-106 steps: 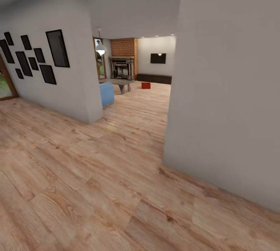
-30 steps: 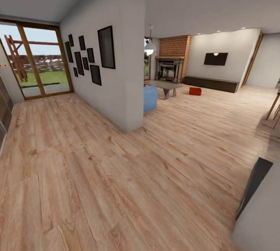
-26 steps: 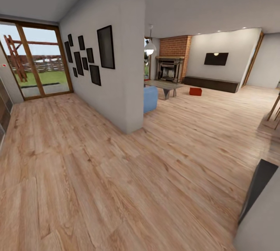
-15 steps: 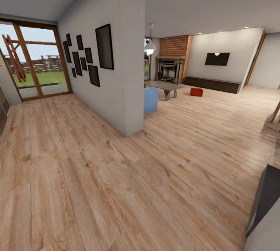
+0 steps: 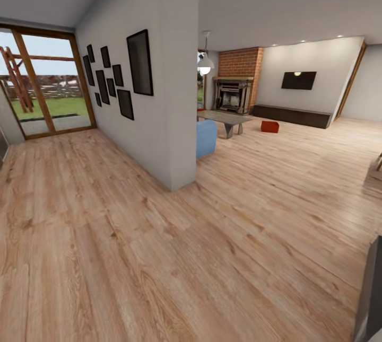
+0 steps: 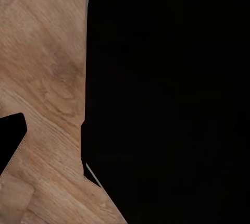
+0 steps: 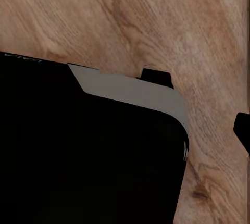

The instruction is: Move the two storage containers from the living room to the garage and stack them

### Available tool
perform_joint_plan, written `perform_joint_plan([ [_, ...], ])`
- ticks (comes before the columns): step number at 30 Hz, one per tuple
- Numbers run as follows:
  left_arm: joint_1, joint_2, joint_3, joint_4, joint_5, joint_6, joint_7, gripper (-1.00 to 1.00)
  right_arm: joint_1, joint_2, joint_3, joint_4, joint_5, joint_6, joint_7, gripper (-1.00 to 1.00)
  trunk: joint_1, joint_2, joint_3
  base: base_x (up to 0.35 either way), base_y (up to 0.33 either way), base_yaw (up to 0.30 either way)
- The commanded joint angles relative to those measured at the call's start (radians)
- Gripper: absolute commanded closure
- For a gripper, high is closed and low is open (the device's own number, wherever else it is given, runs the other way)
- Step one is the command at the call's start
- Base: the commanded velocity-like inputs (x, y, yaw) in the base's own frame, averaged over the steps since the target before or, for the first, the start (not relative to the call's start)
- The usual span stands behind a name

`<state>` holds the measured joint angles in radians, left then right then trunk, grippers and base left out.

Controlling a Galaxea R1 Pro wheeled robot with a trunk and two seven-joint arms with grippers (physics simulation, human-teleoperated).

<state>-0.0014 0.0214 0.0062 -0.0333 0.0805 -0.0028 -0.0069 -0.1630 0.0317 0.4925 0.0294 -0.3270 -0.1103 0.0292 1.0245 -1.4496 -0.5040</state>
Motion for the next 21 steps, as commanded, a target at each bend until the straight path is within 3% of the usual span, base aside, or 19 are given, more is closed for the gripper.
perform_joint_plan([
  [1,0.000,0.000,0.000,0.000,0.008,0.000,-0.001,-1.00,-0.001,0.001,0.008,0.003,-0.010,-0.006,0.003,-1.00,0.001,0.000,-0.001,0.322,0.000,0.000],
  [9,0.000,0.000,0.000,0.000,0.008,0.000,-0.001,-1.00,-0.001,0.001,0.008,0.003,-0.012,-0.006,0.003,-1.00,0.001,0.000,-0.001,0.322,0.000,-0.029],
  [21,0.000,0.000,0.000,0.000,0.008,0.000,-0.001,-1.00,-0.001,0.001,0.008,0.003,-0.015,-0.006,0.003,-1.00,0.001,0.000,-0.001,0.322,0.000,-0.229],
])
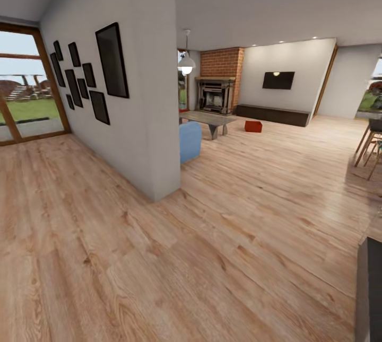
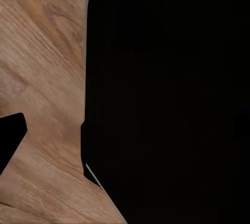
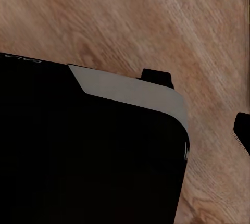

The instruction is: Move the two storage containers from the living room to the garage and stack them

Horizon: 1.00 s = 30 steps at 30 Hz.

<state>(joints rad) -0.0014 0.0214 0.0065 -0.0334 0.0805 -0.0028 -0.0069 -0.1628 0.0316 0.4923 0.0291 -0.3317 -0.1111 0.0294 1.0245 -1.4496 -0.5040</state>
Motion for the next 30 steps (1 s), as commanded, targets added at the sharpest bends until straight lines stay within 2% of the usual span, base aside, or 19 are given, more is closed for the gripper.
perform_joint_plan([
  [1,0.000,0.000,0.000,0.000,0.008,0.000,-0.001,-1.00,-0.001,0.001,0.008,0.003,-0.009,-0.005,0.003,-1.00,0.001,0.000,-0.001,0.322,0.000,-0.246],
  [25,0.000,0.000,0.000,0.000,0.008,0.000,-0.001,-1.00,-0.001,0.001,0.008,0.003,-0.009,-0.005,0.003,-1.00,0.001,0.000,-0.001,0.322,0.000,-0.243],
  [30,0.000,0.000,0.000,0.000,0.008,0.000,-0.001,-1.00,-0.001,0.001,0.008,0.003,-0.009,-0.005,0.003,-1.00,0.001,0.000,-0.001,0.322,0.000,-0.083],
])
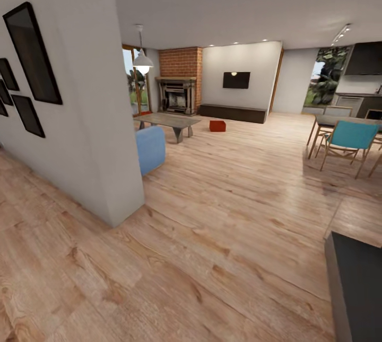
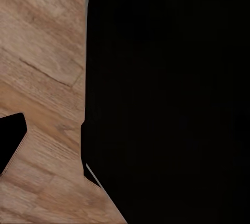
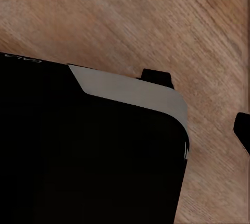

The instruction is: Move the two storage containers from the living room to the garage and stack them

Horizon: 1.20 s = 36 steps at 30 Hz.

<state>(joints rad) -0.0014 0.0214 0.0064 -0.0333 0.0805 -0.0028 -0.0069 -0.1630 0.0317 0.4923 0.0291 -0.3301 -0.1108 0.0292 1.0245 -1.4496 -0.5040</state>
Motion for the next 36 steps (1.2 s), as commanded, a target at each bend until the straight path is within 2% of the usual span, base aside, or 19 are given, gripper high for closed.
perform_joint_plan([
  [1,0.000,0.000,0.000,0.000,0.008,0.000,-0.001,-1.00,-0.001,0.001,0.008,0.003,-0.010,-0.006,0.003,-1.00,0.001,0.000,-0.001,0.322,0.000,-0.008],
  [12,0.000,0.000,0.000,0.000,0.008,0.000,-0.001,-1.00,-0.001,0.001,0.008,0.003,-0.011,-0.006,0.003,-1.00,0.001,0.000,-0.001,0.322,0.000,-0.033],
  [36,0.000,0.000,0.000,0.000,0.008,0.000,-0.001,-1.00,-0.001,0.001,0.008,0.003,-0.014,-0.006,0.003,-1.00,0.001,0.000,-0.001,0.322,0.000,-0.229],
])
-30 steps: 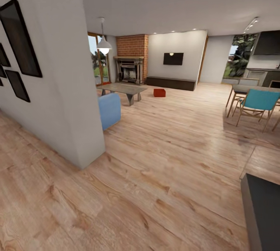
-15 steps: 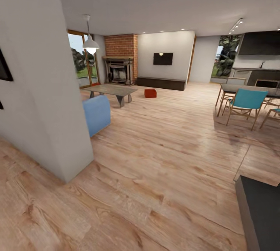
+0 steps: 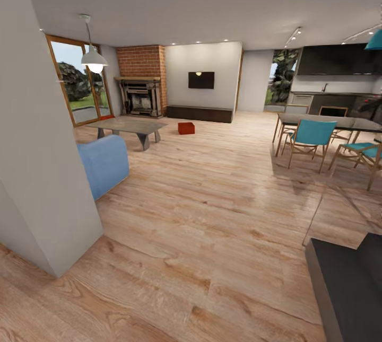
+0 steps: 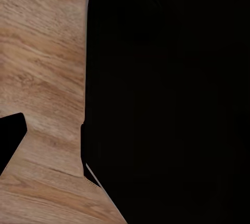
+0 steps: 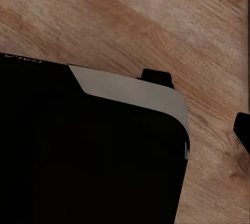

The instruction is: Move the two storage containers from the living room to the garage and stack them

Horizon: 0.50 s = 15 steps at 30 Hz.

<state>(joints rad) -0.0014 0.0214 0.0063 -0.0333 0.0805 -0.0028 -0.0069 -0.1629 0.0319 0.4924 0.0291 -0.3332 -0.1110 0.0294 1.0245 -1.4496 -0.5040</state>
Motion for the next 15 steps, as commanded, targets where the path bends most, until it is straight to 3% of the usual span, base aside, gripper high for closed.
perform_joint_plan([
  [1,0.000,0.000,0.000,0.000,0.008,0.000,-0.001,-1.00,-0.001,0.001,0.008,0.003,-0.010,-0.006,0.003,-1.00,0.001,0.000,-0.001,0.322,0.000,-0.081],
  [15,0.000,0.000,0.000,0.000,0.008,0.000,-0.001,-1.00,-0.001,0.000,0.007,0.003,-0.013,-0.006,0.003,-1.00,0.001,0.000,-0.001,0.322,0.000,-0.012],
])
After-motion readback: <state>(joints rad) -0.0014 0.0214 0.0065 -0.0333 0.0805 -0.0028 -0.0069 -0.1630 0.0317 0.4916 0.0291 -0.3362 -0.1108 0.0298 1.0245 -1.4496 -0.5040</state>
